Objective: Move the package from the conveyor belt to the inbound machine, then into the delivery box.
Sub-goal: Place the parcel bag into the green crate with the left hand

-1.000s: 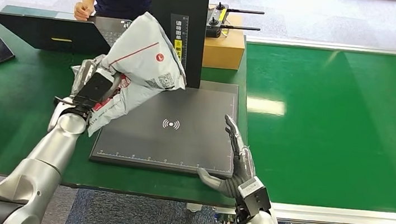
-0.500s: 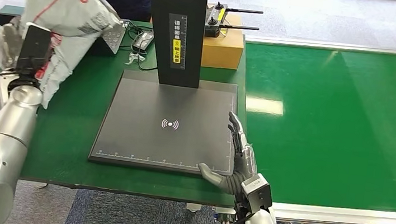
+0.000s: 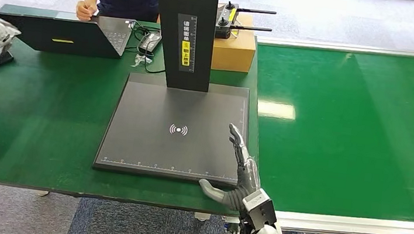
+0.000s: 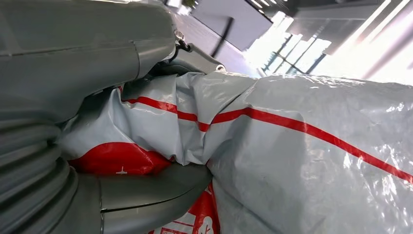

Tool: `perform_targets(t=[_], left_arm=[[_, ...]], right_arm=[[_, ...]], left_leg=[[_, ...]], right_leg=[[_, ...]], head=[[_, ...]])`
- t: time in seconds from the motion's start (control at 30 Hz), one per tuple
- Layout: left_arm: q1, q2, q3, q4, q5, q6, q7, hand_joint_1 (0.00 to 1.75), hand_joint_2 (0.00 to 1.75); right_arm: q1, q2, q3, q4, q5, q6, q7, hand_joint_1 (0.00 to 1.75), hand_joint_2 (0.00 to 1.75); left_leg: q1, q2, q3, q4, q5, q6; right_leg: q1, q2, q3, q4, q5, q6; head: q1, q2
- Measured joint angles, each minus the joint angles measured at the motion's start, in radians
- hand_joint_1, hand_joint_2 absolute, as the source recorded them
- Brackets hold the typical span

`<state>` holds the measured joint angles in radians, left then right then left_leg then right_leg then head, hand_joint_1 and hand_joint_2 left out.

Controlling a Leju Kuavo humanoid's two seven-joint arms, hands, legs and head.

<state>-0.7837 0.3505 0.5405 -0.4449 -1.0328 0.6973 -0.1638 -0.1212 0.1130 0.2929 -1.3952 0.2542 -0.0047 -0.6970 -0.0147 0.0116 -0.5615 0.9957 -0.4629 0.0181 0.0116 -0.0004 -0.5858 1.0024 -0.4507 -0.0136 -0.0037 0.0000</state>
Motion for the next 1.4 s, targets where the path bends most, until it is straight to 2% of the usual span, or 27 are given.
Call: perform_targets(t=[0.03,0.1,0.17,0.23,0.33,0.47,0.63,0.8,0.9,1.03,1.2,1.4], left_arm=[[0.008,0.003,0.041,-0.001,-0.026,0.0,0.0,1.75,1.75],[0.02,0.007,0.121,-0.003,-0.067,0.0,0.002,1.61,1.75],[0.027,0.011,0.194,-0.004,-0.091,0.0,0.007,0.76,1.75],[0.031,0.016,0.254,-0.003,-0.105,0.0,0.013,0.03,1.75],[0.03,0.022,0.313,0.004,-0.11,0.0,0.013,0.0,1.75],[0.018,0.023,0.349,0.027,-0.096,-0.001,-0.044,0.0,1.75],[-0.026,0.014,0.365,0.044,-0.034,-0.044,-0.166,0.0,1.75],[-0.065,-0.016,0.344,0.033,0.063,-0.145,-0.314,0.0,1.75],[-0.058,-0.056,0.279,-0.018,0.155,-0.209,-0.359,0.0,1.75],[-0.01,-0.104,0.135,-0.127,0.295,-0.271,-0.367,0.0,1.75],[0.101,-0.147,-0.061,-0.322,0.448,-0.362,-0.383,0.0,1.75],[0.281,-0.189,-0.251,-0.622,0.551,-0.453,-0.395,0.0,1.75]], right_arm=[[0.003,0.001,0.0,-0.001,0.007,0.006,0.0,0.0,1.75],[0.009,0.003,-0.001,-0.002,0.019,0.018,0.0,0.0,1.75],[0.015,0.006,-0.002,-0.006,0.028,0.024,0.0,0.0,1.75],[0.019,0.009,-0.003,-0.01,0.034,0.025,0.0,0.0,1.75],[0.027,0.011,-0.004,-0.018,0.038,0.024,0.0,0.0,1.75],[0.038,0.011,-0.005,-0.024,0.046,0.024,0.0,0.0,1.75],[0.041,0.016,-0.006,-0.025,0.055,0.026,0.0,0.0,1.75],[0.041,0.024,-0.007,-0.031,0.059,0.03,0.0,0.0,1.75],[0.043,0.028,-0.009,-0.038,0.062,0.032,0.001,0.0,1.75],[0.044,0.031,-0.012,-0.04,0.067,0.034,0.002,0.0,1.75],[0.045,0.035,-0.022,-0.041,0.07,0.037,0.002,0.0,1.75],[0.058,0.036,-0.035,-0.06,0.076,0.042,0.004,0.0,1.75]], left_leg=[[0.0,0.0,0.0,0.0,0.0,0.0],[0.0,0.0,0.0,0.0,0.0,0.0],[0.0,0.0,0.0,0.0,0.0,0.0],[0.0,0.0,0.0,0.0,0.0,0.0],[0.0,0.0,0.0,0.0,0.0,0.0],[0.0,0.0,0.0,0.001,0.0,0.0],[0.0,0.0,0.001,0.001,0.0,0.0],[0.0,0.0,0.001,0.001,0.0,0.0],[0.0,0.0,0.002,0.001,0.0,0.0],[0.0,0.0,0.002,0.001,0.0,0.0],[-0.001,0.0,0.001,0.001,0.0,0.0],[-0.001,0.0,0.001,0.001,-0.001,0.0]], right_leg=[[0.0,0.0,0.0,0.0,0.0,0.0],[0.0,0.0,0.0,0.0,0.0,0.0],[0.0,0.0,0.0,0.0,0.0,0.0],[0.0,0.0,0.0,-0.001,0.0,0.0],[0.0,-0.001,0.0,-0.001,0.0,0.0],[0.0,-0.001,0.0,-0.001,0.0,0.0],[0.0,-0.001,0.001,-0.001,0.001,0.0],[0.0,-0.001,0.001,-0.001,0.001,-0.001],[0.0,-0.001,0.002,-0.001,0.001,-0.001],[-0.001,0.0,0.002,-0.001,0.001,-0.001],[-0.001,-0.001,0.002,-0.001,0.001,-0.001],[-0.001,0.0,0.001,-0.001,0.001,-0.001]], head=[[0.0,0.0],[0.0,0.0],[0.0,0.0],[0.0,0.0],[0.0,0.0],[0.0,0.0],[0.0,0.0],[0.0,0.0],[0.0,0.0],[0.0,0.0],[0.0,0.0],[0.0,0.0]])
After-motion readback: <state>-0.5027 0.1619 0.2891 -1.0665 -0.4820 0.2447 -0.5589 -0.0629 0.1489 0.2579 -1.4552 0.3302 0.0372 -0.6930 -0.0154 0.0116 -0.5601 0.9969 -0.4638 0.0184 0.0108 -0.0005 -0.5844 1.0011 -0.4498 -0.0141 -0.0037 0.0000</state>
